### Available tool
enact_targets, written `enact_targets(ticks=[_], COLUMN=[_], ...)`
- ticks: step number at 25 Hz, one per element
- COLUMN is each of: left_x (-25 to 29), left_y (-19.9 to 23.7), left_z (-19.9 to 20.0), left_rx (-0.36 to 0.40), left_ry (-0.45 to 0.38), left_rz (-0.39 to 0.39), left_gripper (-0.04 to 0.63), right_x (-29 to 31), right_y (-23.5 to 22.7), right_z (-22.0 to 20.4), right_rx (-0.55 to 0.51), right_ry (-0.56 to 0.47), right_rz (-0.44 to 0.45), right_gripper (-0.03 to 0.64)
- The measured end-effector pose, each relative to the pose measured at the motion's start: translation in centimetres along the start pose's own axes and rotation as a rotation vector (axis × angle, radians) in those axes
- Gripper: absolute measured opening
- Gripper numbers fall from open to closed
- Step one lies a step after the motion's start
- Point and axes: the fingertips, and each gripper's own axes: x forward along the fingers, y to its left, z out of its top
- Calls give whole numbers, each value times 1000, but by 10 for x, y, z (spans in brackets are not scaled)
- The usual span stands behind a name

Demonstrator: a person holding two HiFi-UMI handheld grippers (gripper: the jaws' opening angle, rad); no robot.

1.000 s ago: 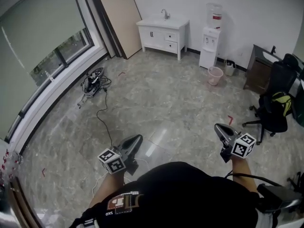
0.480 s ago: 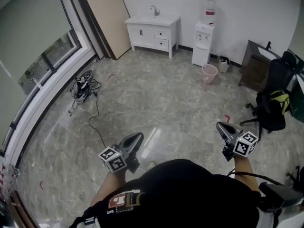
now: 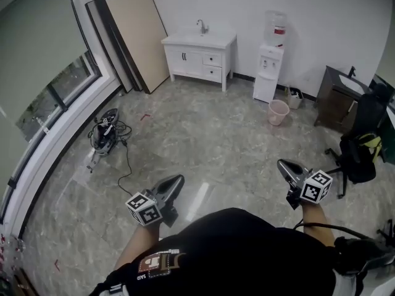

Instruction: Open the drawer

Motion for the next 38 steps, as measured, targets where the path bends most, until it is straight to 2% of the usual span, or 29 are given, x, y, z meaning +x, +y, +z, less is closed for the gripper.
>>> enact_targets(ticks=[5, 12, 16, 19, 25, 28, 32, 35, 38], left_x=[-15, -7, 20, 48, 93, 128, 165, 165, 159], left_y=[69, 142, 175, 204, 252, 274, 294, 319, 359], left_z=[27, 23, 39, 66, 98, 119, 131, 128, 129], left_rx=[8, -75, -54, -16, -20, -17, -5, -15, -60], left_ry=[-40, -53, -85, -140, -196, -245, -216, -192, -213], left_rz=[48, 161, 198, 245, 361, 360, 341, 360, 362], left_gripper=[0, 0, 0, 0, 0, 0, 0, 0, 0], right_x=[85, 172, 235, 289, 376, 417, 463, 489, 517], right_y=[-2, -55, -84, -117, -178, -203, -218, -223, -236], right_z=[-8, -7, -6, 20, 85, 100, 109, 98, 80], right_rx=[-7, 49, 62, 25, -38, -26, -15, -5, 20], right_ry=[43, 70, 108, 119, 117, 113, 118, 136, 178], right_rz=[57, 114, 209, 283, 399, 444, 490, 508, 471], right_gripper=[-3, -3, -3, -3, -3, -3, -3, -3, -3])
